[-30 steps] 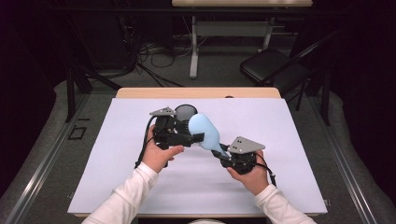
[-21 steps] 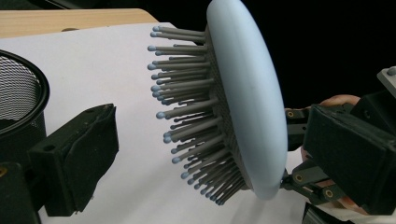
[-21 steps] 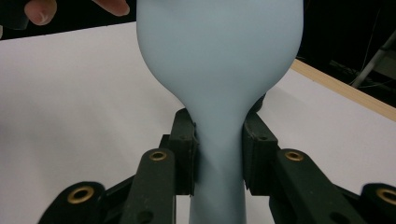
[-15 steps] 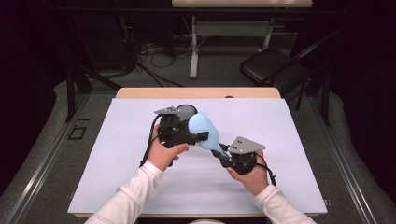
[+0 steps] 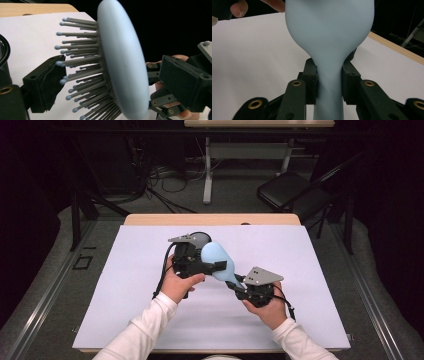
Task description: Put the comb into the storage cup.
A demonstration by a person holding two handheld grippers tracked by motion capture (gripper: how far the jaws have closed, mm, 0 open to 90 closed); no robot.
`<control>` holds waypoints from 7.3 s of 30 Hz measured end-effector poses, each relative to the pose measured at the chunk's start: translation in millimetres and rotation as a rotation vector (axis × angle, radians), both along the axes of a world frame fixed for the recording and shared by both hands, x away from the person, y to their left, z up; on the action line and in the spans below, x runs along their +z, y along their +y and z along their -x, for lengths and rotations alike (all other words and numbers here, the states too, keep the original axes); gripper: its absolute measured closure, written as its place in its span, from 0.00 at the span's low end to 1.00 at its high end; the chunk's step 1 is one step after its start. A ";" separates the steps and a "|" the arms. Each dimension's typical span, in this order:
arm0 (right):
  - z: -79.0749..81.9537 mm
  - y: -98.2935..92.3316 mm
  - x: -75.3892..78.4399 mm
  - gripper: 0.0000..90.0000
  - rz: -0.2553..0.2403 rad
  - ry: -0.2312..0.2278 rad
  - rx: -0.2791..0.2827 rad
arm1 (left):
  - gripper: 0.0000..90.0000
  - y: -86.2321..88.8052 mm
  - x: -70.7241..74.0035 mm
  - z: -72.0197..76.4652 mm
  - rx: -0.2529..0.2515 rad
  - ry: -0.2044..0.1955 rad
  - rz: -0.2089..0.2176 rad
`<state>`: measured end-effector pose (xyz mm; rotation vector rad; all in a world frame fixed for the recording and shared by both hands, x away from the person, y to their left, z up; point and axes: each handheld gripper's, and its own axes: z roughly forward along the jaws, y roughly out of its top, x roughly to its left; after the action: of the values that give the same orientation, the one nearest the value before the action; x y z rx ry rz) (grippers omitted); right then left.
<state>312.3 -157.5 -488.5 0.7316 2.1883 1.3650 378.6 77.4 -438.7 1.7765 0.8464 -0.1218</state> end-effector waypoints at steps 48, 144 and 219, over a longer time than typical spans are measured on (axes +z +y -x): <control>-0.3 1.2 -3.3 0.77 -0.009 0.008 0.002 | 0.42 0.5 -4.6 -0.8 0.018 0.064 0.040; -9.1 0.0 -11.8 0.71 -0.041 0.092 -0.009 | 0.54 2.4 -11.3 -11.6 0.101 0.274 0.085; -18.4 -5.7 -2.5 0.35 -0.073 0.103 -0.016 | 0.54 45.0 12.6 -35.2 0.264 0.198 0.067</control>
<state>330.7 -163.2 -491.0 0.8622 2.2155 1.4349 413.8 122.3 -426.1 1.5919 1.1982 -0.1531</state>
